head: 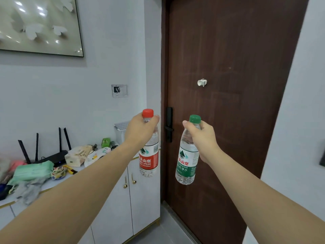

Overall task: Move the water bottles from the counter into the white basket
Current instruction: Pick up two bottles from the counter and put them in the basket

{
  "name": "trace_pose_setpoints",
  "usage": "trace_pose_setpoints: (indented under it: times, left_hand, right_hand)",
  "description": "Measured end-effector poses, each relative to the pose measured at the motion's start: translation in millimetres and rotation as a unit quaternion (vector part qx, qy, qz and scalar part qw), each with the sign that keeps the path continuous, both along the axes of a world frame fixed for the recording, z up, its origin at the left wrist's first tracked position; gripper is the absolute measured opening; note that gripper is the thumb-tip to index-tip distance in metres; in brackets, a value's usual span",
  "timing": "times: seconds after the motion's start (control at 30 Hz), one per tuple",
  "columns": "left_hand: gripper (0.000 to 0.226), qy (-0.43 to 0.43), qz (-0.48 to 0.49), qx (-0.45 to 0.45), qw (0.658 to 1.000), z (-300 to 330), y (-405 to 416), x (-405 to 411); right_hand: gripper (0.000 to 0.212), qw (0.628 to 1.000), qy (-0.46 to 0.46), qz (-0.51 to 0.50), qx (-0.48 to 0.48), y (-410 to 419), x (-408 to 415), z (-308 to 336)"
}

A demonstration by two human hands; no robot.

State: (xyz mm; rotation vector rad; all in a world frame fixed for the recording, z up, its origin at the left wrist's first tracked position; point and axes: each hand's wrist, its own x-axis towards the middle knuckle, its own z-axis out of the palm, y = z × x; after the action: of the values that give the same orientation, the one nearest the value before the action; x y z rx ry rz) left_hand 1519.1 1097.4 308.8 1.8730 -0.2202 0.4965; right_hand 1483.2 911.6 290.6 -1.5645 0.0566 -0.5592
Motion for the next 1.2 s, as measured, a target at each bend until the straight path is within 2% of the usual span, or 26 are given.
trace_pose_setpoints:
  times: [0.37, 0.57, 0.87, 0.97, 1.03, 1.13, 1.2]
  left_hand:
    - [0.039, 0.01, -0.008, -0.003, 1.0, 0.7, 29.6, 134.3]
    - [0.032, 0.038, -0.012, -0.004, 0.999, -6.0, 27.8, 235.8]
    - [0.038, 0.096, -0.011, 0.09, 0.991, -3.8, 48.0, 384.3]
    - [0.044, 0.124, -0.029, 0.087, 0.988, -5.8, 63.9, 434.4]
    - [0.051, 0.13, -0.036, 0.095, 0.986, -5.0, 73.9, 467.4]
    - [0.045, 0.135, -0.051, 0.134, 0.98, -0.1, 90.1, 516.7]
    - [0.05, 0.136, -0.056, 0.148, 0.978, 2.9, 99.3, 548.0]
  right_hand:
    - [0.014, 1.0, 0.0, 0.027, -0.004, 40.2, 146.5, 5.8]
    - [0.01, 0.998, -0.016, 0.056, 0.003, 40.8, 254.1, -0.3]
    - [0.014, 0.994, 0.003, 0.103, 0.021, 56.0, 411.4, -2.1]
    - [0.015, 0.993, 0.006, 0.114, 0.029, 68.7, 462.5, -6.6]
    - [0.013, 0.993, -0.005, 0.114, 0.042, 77.6, 495.1, -9.2]
    - [0.009, 0.993, -0.022, 0.098, 0.059, 92.8, 541.3, -7.5]
    - [0.008, 0.993, -0.031, 0.089, 0.068, 101.9, 569.4, -4.1]
